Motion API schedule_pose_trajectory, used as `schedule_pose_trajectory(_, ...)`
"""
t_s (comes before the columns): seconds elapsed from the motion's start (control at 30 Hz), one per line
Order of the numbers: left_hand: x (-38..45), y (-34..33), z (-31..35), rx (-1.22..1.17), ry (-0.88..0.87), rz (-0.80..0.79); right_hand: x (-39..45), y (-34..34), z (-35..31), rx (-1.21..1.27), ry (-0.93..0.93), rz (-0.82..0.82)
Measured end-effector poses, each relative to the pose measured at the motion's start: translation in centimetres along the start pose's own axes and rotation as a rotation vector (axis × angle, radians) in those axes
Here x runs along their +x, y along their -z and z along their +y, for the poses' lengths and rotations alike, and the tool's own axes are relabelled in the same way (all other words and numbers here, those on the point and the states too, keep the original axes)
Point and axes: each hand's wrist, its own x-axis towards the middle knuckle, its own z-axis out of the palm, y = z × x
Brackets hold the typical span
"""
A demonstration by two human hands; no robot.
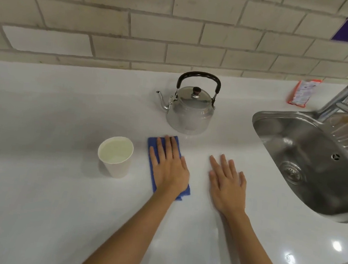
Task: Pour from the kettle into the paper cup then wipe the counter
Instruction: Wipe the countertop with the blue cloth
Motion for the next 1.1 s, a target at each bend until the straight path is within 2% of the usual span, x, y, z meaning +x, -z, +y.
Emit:
schedule_pose_trajectory(0.17, -7.4, -1.0, 0.2, -0.011, -0.324, -0.059, 0.1, 0.0, 0.1, 0.000, 0.016, -0.008)
schedule_pose_trajectory(0.27, -7.8, 0.2, -2.6, 0.019, -0.404, -0.086, 0.0, 0.1, 0.1, 0.002, 0.018, -0.011)
schedule_pose_trajectory(0.4, -1.9, 1.5, -2.8, 0.063, -0.263, -0.105, -0.3, 0.3, -0.6, -0.006, 0.019, 0.014)
schedule_pose_trajectory(0.47, -1.7, 1.4, -1.8, 0.055, -0.190, -0.103, -1.0, 0.1, -1.7, 0.032, 0.076, 0.035)
schedule_pose_trajectory(0.57, -7.5, 0.7, -1.1, 0.019, -0.231, -0.106, -2.3, -0.5, -3.1, 0.084, 0.141, -0.003)
schedule_pose_trajectory(0.7, -14.2, 1.8, -4.8, 0.034, -0.376, -0.160, -3.7, -0.7, -3.9, 0.130, 0.123, 0.060)
schedule_pose_trajectory(0.9, -13.2, 4.0, -7.2, 0.063, -0.201, -0.140, -5.9, -2.2, -7.0, 0.143, 0.181, 0.040)
schedule_pose_trajectory(1.03, -19.4, 4.9, -9.5, 0.032, -0.269, -0.158, -6.2, -1.5, -7.0, 0.156, 0.177, 0.030)
schedule_pose_trajectory(1.1, -20.4, 5.8, -13.2, 0.027, -0.227, -0.176, -7.1, -1.4, -7.8, 0.187, 0.220, 0.025)
